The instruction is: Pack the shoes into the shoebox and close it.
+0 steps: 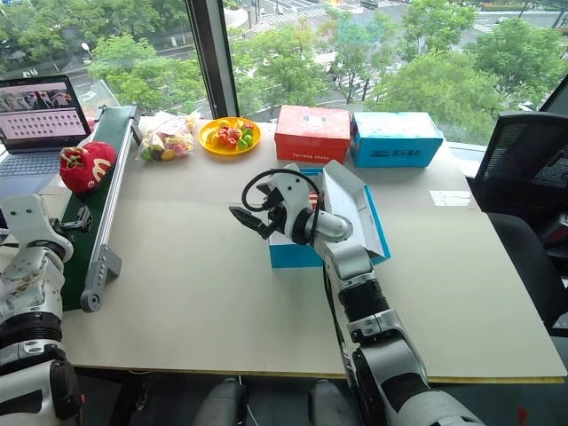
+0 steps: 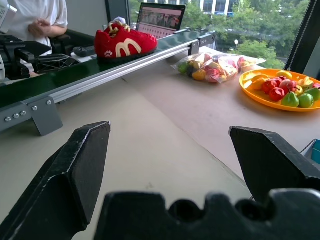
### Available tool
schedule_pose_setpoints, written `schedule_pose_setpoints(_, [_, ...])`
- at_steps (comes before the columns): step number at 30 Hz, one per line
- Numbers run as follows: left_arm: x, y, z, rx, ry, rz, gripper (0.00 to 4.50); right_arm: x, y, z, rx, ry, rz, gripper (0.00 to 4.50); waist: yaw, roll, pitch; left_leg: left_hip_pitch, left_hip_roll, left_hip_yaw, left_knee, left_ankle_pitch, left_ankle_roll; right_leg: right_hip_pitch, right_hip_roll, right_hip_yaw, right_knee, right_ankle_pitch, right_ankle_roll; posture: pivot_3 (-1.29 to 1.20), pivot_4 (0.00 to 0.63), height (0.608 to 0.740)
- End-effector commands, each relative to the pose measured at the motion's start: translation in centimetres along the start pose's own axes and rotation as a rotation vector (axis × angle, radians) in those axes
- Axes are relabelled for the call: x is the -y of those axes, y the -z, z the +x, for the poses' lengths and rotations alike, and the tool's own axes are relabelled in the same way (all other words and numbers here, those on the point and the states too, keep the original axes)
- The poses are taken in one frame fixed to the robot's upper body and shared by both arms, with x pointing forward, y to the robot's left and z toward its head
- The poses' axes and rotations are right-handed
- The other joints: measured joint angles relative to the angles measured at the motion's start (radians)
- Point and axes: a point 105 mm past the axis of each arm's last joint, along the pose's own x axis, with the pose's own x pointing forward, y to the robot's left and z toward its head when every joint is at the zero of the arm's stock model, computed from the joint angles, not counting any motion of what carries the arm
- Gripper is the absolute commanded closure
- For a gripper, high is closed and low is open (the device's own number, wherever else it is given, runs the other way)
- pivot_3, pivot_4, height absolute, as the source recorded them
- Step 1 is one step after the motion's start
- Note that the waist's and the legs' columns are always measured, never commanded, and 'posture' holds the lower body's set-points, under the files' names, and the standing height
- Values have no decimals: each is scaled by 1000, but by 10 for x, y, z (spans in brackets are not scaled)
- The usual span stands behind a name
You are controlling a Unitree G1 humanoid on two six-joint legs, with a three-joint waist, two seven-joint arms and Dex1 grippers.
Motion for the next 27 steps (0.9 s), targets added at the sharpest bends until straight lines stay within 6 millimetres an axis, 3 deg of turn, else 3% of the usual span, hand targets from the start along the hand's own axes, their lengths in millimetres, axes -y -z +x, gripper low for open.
schedule_pose_setpoints(1, [-4,-22,5,68,-9,23,0,3,-16,-2,56,2,-9,15,0,0,0,0,0,0,0,0,0,0,0,0,0,0,0,0,150,739])
schedule_pose_setpoints(16, [-5,3,6,7,-23,34,0,4,-18,-4,38,3,-23,15,1,0,0,0,0,0,0,0,0,0,0,0,0,0,0,0,150,739])
schedule_pose_setpoints(22, [7,-2,8,29,29,21,1652,6,-20,-4,36,8,-30,0,5,0,0,1,0,0,0,1,0,0,0,-1,1,0,0,0,150,739])
schedule_pose_setpoints(24, [19,-13,9,65,65,47,1867,6,-21,-4,37,10,-35,0,7,0,0,1,0,0,0,1,0,1,0,-1,2,0,0,0,150,739])
schedule_pose_setpoints(27, [50,-49,10,191,155,25,1867,11,-31,-6,74,19,14,0,14,0,0,1,0,-1,0,2,-1,1,0,-2,2,0,0,0,150,739])
